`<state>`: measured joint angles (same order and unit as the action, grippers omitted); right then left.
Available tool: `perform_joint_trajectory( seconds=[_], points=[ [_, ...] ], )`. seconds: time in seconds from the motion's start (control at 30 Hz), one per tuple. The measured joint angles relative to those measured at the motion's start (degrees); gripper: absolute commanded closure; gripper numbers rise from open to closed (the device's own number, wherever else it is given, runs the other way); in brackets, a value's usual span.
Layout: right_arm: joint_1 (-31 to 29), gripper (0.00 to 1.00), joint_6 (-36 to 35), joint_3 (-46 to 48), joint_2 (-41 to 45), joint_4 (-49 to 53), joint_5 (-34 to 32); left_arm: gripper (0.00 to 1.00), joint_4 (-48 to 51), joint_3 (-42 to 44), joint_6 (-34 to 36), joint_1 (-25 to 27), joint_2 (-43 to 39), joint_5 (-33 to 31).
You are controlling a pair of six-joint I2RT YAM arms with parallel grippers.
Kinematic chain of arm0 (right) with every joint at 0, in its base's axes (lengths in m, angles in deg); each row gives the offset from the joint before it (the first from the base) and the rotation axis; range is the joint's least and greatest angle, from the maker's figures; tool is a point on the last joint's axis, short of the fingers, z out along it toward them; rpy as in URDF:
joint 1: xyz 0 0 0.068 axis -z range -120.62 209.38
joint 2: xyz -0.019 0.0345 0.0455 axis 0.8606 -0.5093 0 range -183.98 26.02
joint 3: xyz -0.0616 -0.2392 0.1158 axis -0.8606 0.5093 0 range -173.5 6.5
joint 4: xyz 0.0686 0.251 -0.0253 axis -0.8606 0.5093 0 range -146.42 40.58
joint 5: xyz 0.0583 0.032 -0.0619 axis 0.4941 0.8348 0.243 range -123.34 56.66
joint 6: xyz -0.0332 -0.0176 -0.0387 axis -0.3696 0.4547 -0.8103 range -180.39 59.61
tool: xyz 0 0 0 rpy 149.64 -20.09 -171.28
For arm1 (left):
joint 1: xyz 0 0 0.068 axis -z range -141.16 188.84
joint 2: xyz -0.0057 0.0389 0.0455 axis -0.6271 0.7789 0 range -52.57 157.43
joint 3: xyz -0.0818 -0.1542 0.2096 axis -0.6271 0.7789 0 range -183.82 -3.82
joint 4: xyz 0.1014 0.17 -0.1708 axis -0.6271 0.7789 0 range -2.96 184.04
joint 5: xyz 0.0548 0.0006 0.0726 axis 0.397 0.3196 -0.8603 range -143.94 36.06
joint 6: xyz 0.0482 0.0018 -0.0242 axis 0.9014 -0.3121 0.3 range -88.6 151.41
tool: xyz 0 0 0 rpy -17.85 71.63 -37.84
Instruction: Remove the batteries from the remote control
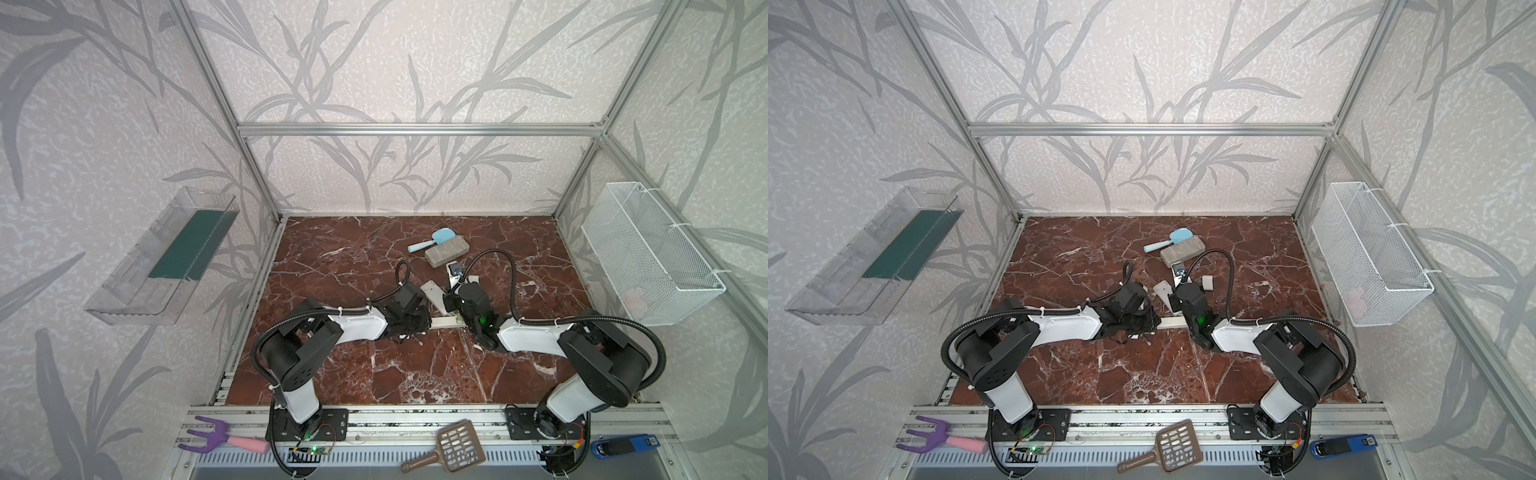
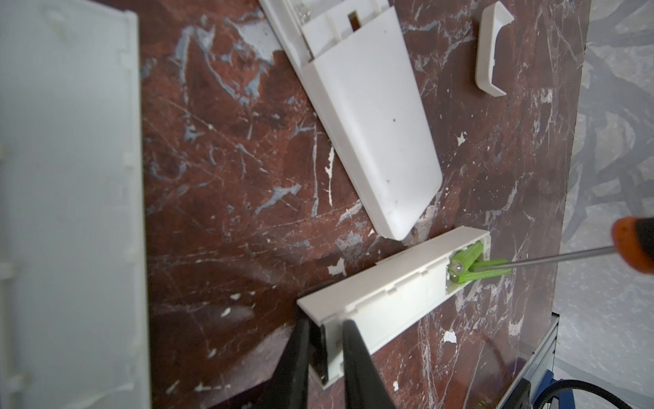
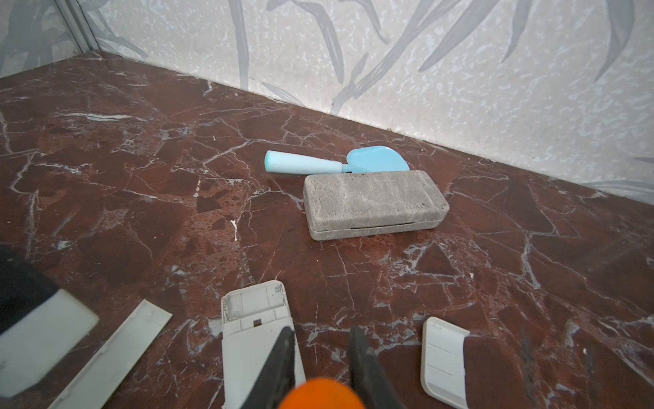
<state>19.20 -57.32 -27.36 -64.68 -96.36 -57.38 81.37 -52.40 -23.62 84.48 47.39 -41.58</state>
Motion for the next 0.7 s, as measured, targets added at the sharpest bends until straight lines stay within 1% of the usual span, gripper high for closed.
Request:
perform_joint_trajectory(
  seconds=[0.3,0.47,0.7],
  points=[
    [1.3,1.00,0.1,0.8,2.7,1.8,0.3,0.80,0.0,0.0,0.0,0.0,0.0,0.0],
    [1.0,1.00,0.4,0.7,4.3,2.4,1.7,0.80,0.0,0.0,0.0,0.0,0.0,0.0],
    [0.0,1.00,0.6,0.2,3.9,2.9,3.8,0.80,0.0,0.0,0.0,0.0,0.0,0.1]
  ],
)
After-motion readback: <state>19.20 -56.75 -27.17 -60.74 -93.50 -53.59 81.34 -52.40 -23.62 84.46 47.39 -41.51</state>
